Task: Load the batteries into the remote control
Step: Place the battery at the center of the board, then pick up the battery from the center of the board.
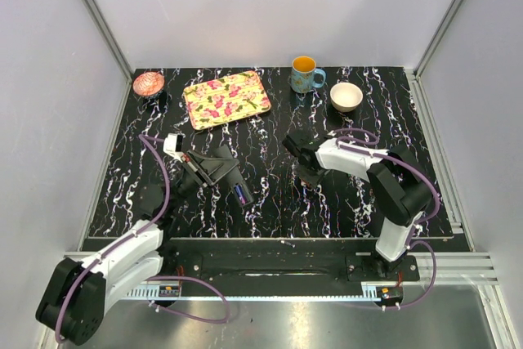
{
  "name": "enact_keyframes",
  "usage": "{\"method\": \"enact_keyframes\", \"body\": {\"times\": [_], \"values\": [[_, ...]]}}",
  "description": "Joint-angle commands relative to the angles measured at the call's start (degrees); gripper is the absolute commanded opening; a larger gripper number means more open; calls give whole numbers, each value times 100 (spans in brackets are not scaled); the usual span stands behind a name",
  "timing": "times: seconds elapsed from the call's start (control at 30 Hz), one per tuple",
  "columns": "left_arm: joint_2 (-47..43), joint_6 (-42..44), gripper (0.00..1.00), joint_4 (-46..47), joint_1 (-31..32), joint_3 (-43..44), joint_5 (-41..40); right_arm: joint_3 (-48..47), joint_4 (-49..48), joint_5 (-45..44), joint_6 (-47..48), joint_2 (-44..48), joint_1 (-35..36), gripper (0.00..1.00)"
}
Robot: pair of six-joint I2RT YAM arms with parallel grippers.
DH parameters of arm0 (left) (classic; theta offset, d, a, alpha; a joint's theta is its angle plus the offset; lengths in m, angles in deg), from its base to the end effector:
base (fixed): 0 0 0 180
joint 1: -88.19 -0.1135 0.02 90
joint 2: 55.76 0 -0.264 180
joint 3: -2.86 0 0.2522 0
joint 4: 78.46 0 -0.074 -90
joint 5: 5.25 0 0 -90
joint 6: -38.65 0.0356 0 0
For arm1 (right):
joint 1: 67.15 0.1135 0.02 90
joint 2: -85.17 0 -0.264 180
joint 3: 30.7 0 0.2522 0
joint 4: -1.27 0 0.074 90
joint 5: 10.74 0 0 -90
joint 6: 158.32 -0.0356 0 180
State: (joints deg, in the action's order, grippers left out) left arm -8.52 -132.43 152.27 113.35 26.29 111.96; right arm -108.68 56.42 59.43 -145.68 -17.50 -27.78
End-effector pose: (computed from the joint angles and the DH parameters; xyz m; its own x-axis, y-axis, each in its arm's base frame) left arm 0.1431 -0.0852 0.2534 -0.6745 -0.6538 -0.3428 0.5207 -0.0922 -0.8488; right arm 0.2597 0.1975 0.1599 -0.7036 0.6100 -0.3644 0.6220 0.7767 0.0991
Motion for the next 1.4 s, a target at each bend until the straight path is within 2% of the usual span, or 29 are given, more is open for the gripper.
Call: {"method": "enact_keyframes", "body": {"times": [0.0,0.13,0.2,0.23,0.43,0.47,0.67,0.8,1.07,1.2,1.23,1.37], "values": [[127,-75,0,732,-21,-27,-136,16,54,23,-605,-147,-18,0],[224,-92,0,828,-30,-18,-110,77,10,111,-552,-279,-26,1],[285,-110,0,855,-30,-9,-92,103,19,146,-473,-262,-26,9],[303,-110,0,872,-30,0,-83,112,10,147,-447,-245,-26,18],[452,-163,0,960,-21,17,-13,191,36,85,-262,124,-26,37],[461,-163,0,960,-21,17,-22,183,45,76,-218,212,-35,45],[470,-207,0,978,-21,17,-22,-28,142,32,-95,362,-26,56],[417,-207,0,934,-21,17,5,-107,186,-3,-16,362,-35,67],[400,-189,0,881,-21,9,48,-362,256,-29,379,459,-18,78],[365,-207,0,899,-12,35,84,-556,55,-108,1633,757,79,78],[356,-207,0,873,-21,35,110,-565,-25,-65,2498,975,105,78],[294,-154,0,793,-21,35,110,-48,-640,733,4569,1609,105,77]]}}
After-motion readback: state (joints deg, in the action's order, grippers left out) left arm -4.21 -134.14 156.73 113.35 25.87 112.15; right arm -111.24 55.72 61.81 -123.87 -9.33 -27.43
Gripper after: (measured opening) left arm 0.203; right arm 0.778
